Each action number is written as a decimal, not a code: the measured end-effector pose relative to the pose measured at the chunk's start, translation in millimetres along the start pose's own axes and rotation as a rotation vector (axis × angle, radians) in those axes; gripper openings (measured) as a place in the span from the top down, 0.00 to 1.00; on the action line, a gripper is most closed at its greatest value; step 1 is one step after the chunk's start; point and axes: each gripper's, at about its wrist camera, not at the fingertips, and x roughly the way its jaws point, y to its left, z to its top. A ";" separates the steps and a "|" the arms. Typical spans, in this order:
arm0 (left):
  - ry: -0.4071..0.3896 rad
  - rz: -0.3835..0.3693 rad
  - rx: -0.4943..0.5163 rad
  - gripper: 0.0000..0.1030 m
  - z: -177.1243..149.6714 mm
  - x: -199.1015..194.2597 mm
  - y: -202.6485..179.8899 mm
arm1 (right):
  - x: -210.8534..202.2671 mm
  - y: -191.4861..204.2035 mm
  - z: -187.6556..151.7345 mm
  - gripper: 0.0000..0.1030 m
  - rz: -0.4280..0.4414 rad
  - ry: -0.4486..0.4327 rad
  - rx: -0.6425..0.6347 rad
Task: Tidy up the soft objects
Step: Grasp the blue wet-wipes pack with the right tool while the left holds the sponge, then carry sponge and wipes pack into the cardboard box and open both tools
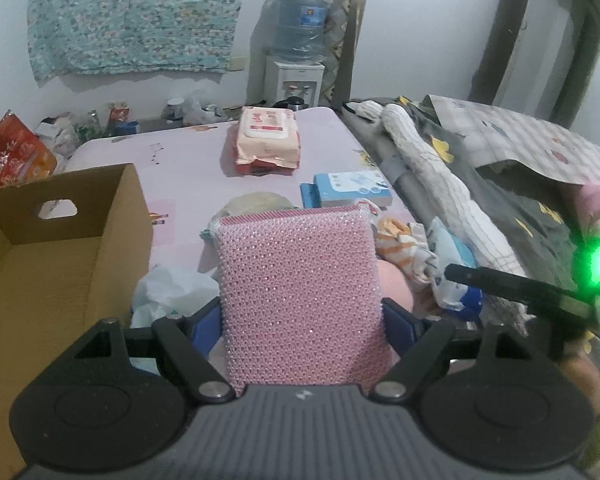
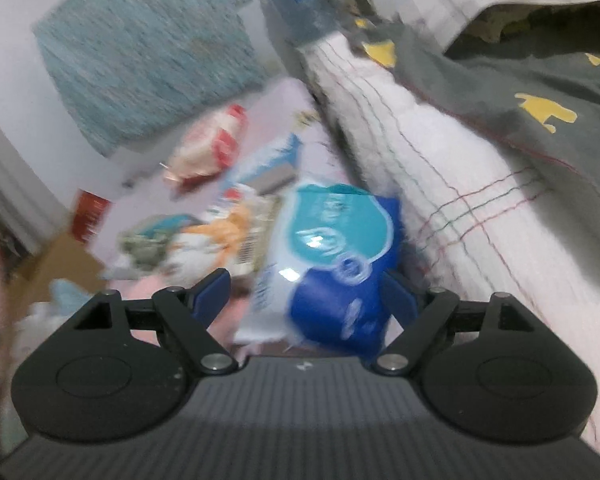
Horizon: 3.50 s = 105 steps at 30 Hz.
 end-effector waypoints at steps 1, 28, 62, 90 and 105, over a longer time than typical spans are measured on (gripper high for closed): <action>0.000 -0.001 -0.005 0.20 0.3 0.3 2.6 | 9.3 -2.4 3.4 0.17 -0.017 0.019 0.004; -0.027 -0.088 -0.064 0.20 -26.4 -31.2 32.4 | -37.7 34.2 -67.9 0.13 -0.089 0.254 -0.138; -0.148 0.178 -0.120 0.20 -12.5 -144.5 174.2 | -114.3 253.0 -6.2 0.32 0.549 0.091 -0.190; 0.152 0.382 -0.068 0.19 50.3 42.9 321.7 | 179.4 463.5 -25.0 0.30 0.275 0.460 -0.265; 0.176 0.406 -0.117 0.10 49.6 57.6 339.5 | 215.4 481.8 -30.8 0.25 0.363 0.449 -0.251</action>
